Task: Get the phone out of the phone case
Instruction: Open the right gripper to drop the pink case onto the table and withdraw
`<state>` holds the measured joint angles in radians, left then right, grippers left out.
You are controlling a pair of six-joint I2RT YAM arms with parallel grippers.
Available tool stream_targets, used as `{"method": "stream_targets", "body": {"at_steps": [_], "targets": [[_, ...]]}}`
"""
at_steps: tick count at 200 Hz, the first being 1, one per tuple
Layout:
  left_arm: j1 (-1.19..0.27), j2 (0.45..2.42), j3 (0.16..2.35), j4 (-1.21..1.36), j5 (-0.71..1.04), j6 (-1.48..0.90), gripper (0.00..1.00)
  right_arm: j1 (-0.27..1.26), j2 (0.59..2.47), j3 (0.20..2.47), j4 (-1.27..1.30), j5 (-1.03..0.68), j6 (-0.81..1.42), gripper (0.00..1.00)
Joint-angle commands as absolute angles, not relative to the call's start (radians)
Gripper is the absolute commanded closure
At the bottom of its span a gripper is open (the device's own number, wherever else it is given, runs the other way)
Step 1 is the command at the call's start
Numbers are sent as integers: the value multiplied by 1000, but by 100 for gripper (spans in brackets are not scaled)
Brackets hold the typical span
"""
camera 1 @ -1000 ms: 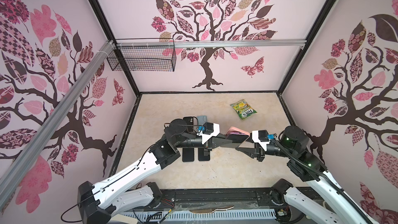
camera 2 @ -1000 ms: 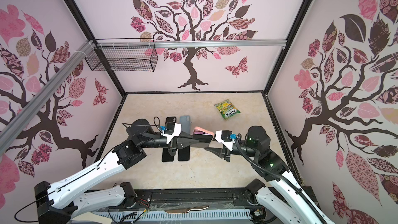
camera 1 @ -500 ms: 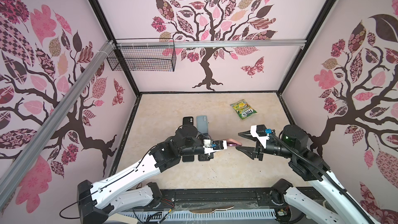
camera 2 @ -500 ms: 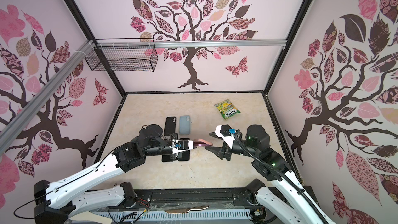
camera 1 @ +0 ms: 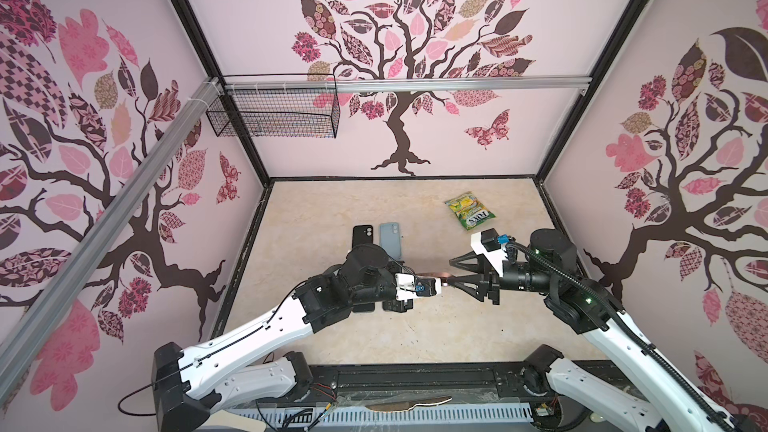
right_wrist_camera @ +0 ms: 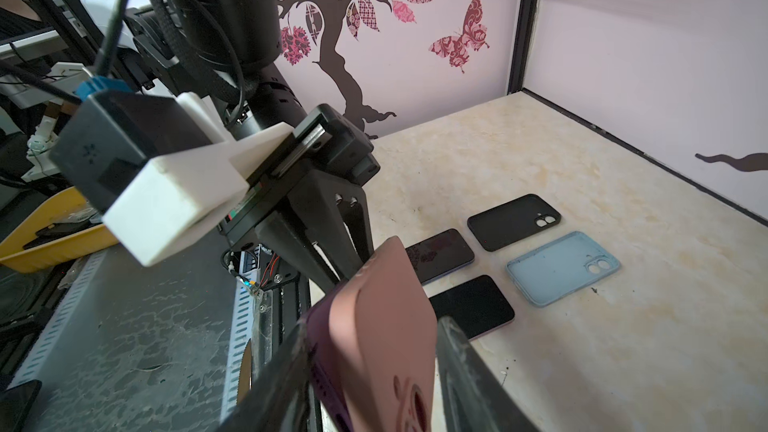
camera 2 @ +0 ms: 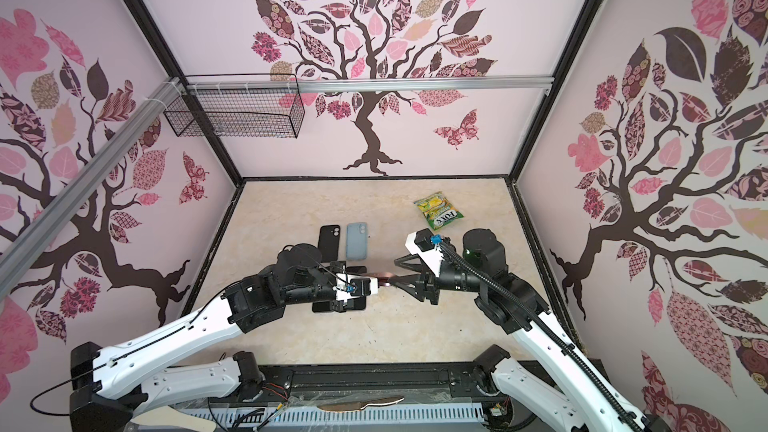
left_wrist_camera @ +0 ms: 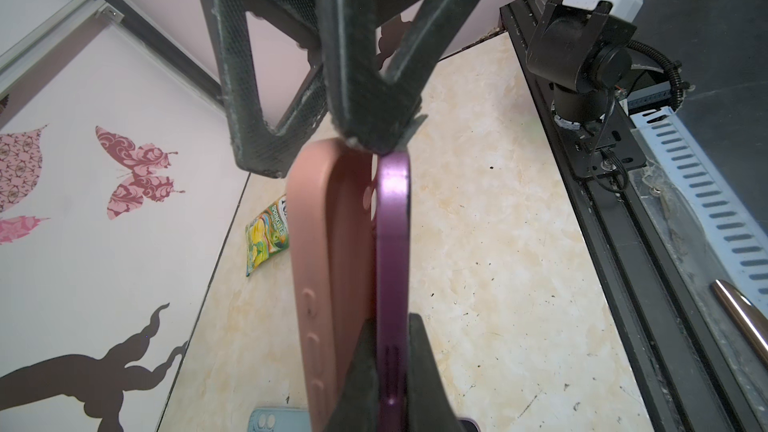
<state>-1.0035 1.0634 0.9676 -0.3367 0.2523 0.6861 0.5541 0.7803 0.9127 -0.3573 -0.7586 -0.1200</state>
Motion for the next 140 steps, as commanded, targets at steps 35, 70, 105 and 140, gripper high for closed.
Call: {"method": "stream_targets", "body": {"at_steps": [35, 70, 105, 140], "targets": [[-1014, 1043, 980, -287, 252, 703, 100, 556, 805, 942, -418, -731, -159, 54], [-1015, 1049, 983, -289, 252, 703, 100, 555, 831, 946, -512, -657, -242, 60], [-1015, 1049, 977, -282, 247, 705, 100, 555, 832, 950, -511, -682, -252, 77], [-1014, 1040, 953, -264, 236, 663, 100, 556, 804, 908, -421, -595, -129, 89]]}}
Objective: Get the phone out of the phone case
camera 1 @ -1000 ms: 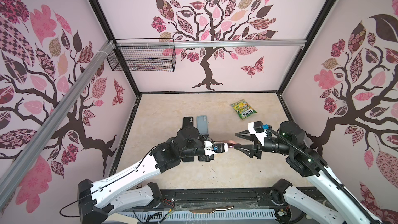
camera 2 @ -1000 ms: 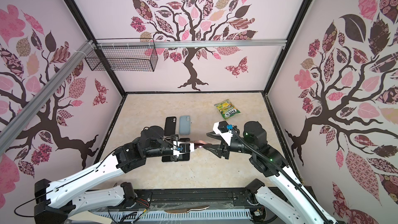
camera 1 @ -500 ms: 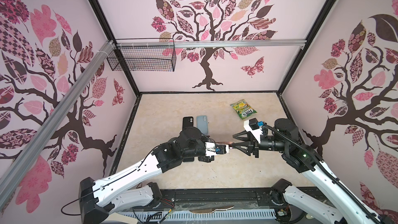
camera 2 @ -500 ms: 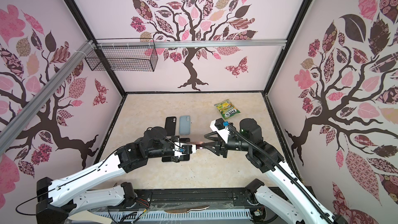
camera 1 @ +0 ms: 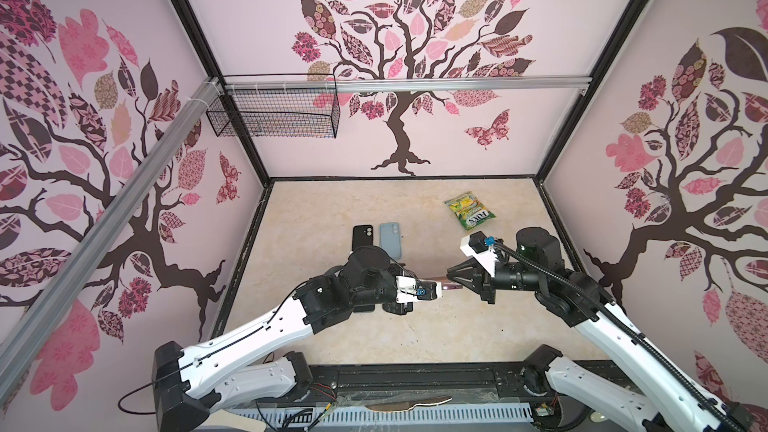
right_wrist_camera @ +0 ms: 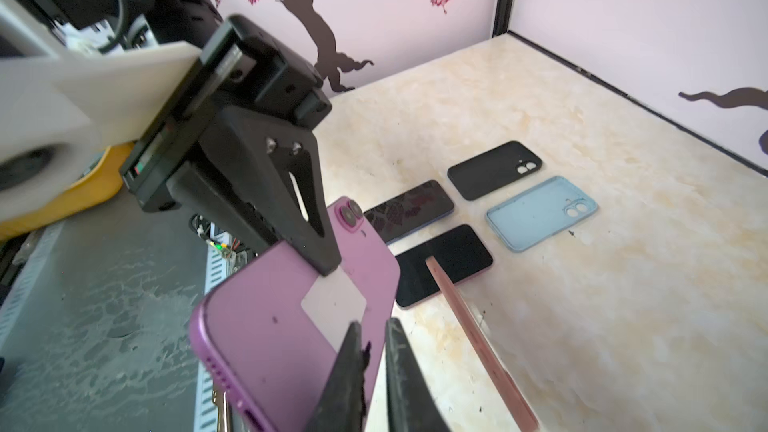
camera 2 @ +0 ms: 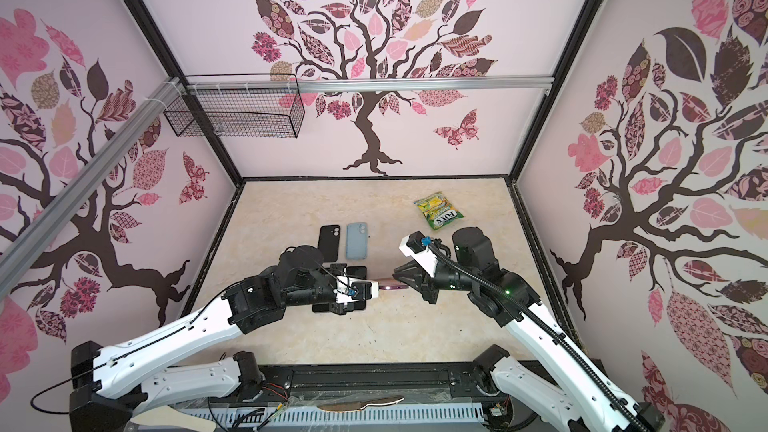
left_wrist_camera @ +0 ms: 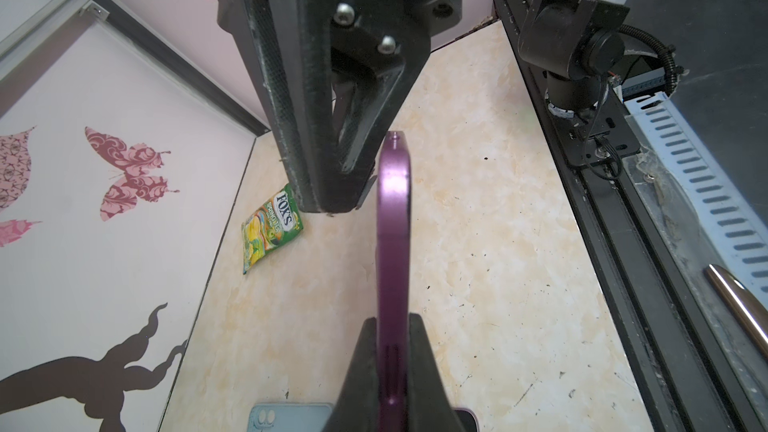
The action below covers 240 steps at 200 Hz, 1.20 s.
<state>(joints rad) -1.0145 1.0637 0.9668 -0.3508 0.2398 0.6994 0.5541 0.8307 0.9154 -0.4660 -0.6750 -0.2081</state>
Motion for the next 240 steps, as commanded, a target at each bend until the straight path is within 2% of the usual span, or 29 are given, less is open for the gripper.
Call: {"method": "stream_targets", "body": {"at_steps": [1, 28, 57, 82, 120, 132, 141, 165, 214, 240], "targets": [[-1015, 1038, 951, -264, 232, 661, 100, 556, 804, 906, -420, -587, -124, 90], [-980, 979, 870, -177, 237, 562, 100, 550, 787, 851, -400, -326, -7, 84], [-882, 940, 810, -119, 253, 351, 100, 523, 802, 803, -397, -190, 117, 71], [-868, 952, 780, -120, 192, 252, 100, 520, 850, 760, -402, -192, 178, 60], [-867, 1033, 799, -123, 116, 76, 100, 521, 925, 718, -452, -98, 324, 56], [-867, 1066, 812, -127, 90, 3, 100, 520, 956, 705, -468, -114, 325, 45], [-865, 1095, 829, -144, 60, -60, 100, 522, 971, 693, -475, -104, 349, 43], [-854, 1197, 913, -258, 42, -184, 100, 521, 997, 670, -488, -119, 406, 42], [-841, 1379, 1011, -311, 69, -272, 100, 523, 993, 576, -469, -186, 513, 54], [-835, 1502, 1098, -337, 85, -274, 100, 525, 1015, 519, -443, -243, 545, 57]]}}
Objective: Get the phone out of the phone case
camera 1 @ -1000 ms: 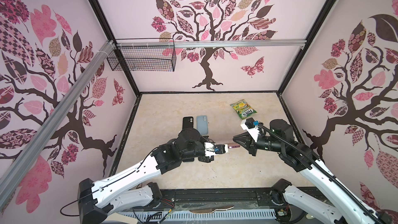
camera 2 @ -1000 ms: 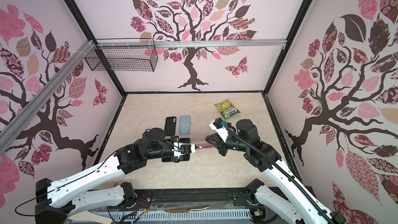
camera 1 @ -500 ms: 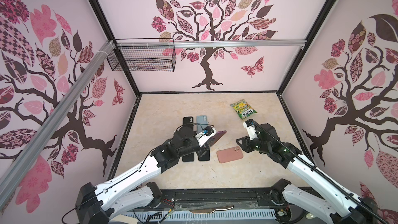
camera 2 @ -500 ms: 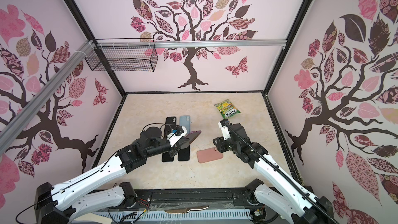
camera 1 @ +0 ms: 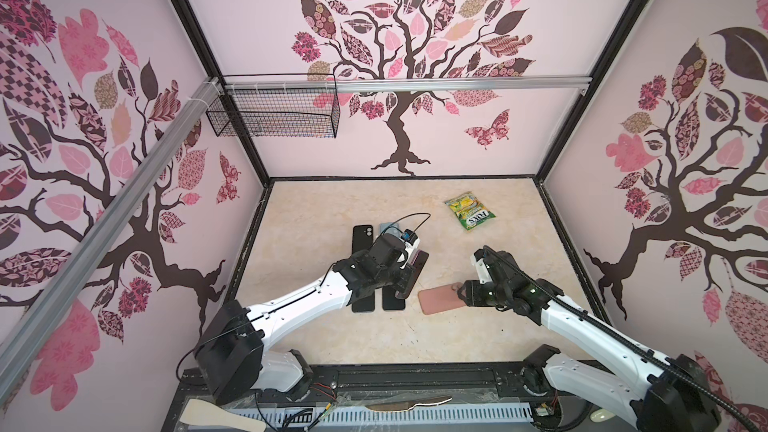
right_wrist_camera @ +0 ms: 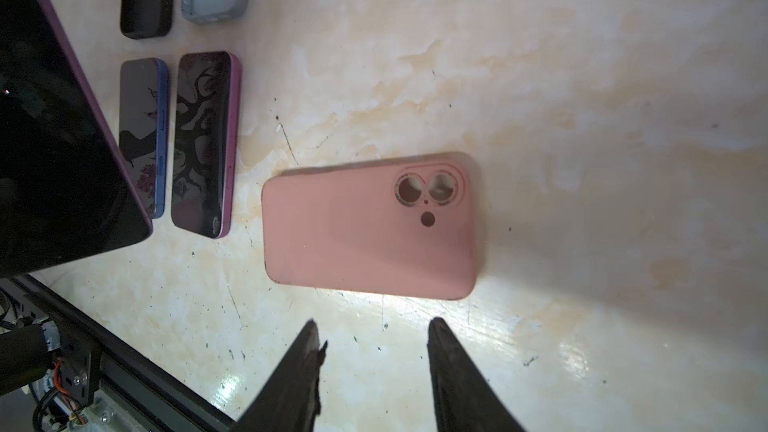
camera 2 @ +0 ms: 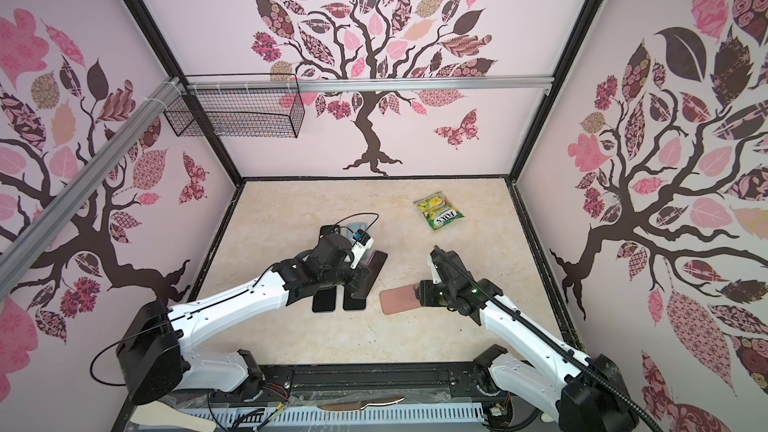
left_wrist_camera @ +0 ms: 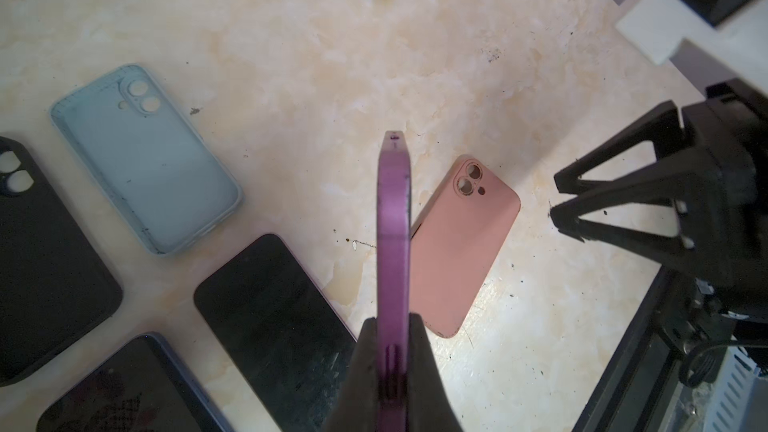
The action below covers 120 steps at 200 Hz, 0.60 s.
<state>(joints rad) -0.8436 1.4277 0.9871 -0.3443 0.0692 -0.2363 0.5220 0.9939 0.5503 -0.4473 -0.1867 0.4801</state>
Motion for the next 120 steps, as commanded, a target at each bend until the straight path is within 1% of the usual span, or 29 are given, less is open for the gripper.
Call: {"method": "stream_targets", "body": {"at_steps": [1, 40, 92, 120], "targets": [[-834, 1507, 1101, -338, 86, -275, 100, 525, 1016, 518, -442, -246, 546, 57], [-818, 1645, 1235, -436, 39, -310, 100, 526, 1026, 457, -372, -278, 622, 61], [-811, 1747, 1349, -571, 43, -305, 100, 526, 1036, 443, -313, -276, 699, 63], [-810, 1772, 1370, -606, 44, -318, 100, 525, 1055, 443, -295, -270, 730, 64]]}}
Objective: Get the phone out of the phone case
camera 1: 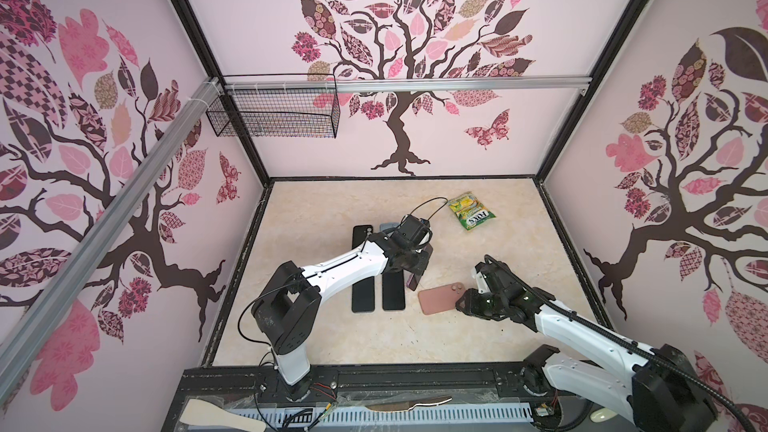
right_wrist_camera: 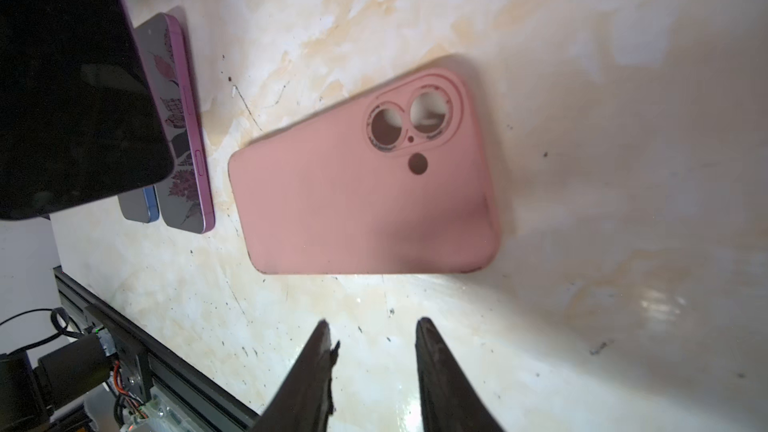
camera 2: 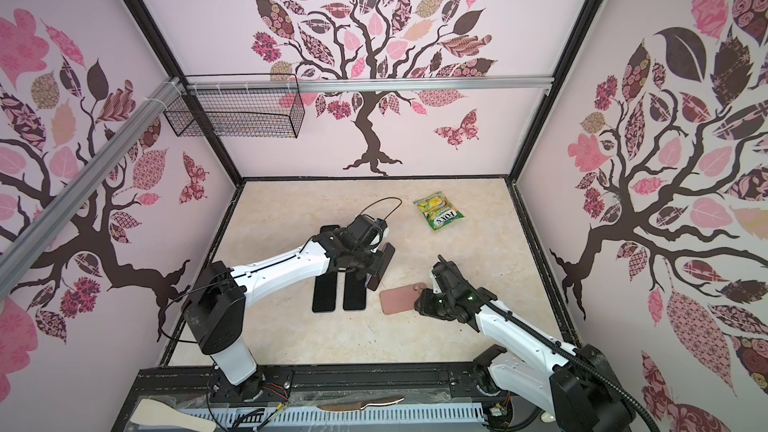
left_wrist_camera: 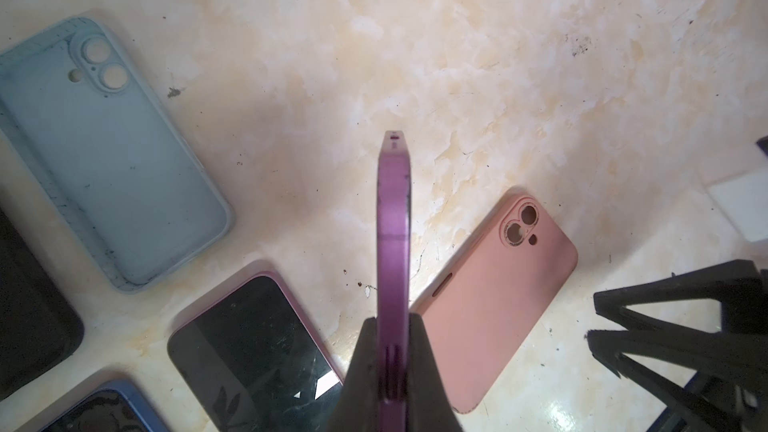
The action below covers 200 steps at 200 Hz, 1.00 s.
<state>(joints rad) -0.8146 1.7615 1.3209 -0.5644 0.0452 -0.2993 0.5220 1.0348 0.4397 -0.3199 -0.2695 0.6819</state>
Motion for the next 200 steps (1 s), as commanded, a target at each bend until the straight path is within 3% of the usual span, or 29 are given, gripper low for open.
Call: {"method": "stream_targets", "body": {"at_steps": [1, 47, 200], "targets": [[-809, 1772, 1370, -607, 44, -320, 100, 525, 1056, 443, -295, -270, 732, 64], [-804, 1808, 1392, -653, 57, -354, 100, 525, 1073, 436, -269, -276, 760, 63], [-804, 1845, 1338, -591, 192, -427, 100, 500, 1158, 357, -66, -266, 877, 43]]}}
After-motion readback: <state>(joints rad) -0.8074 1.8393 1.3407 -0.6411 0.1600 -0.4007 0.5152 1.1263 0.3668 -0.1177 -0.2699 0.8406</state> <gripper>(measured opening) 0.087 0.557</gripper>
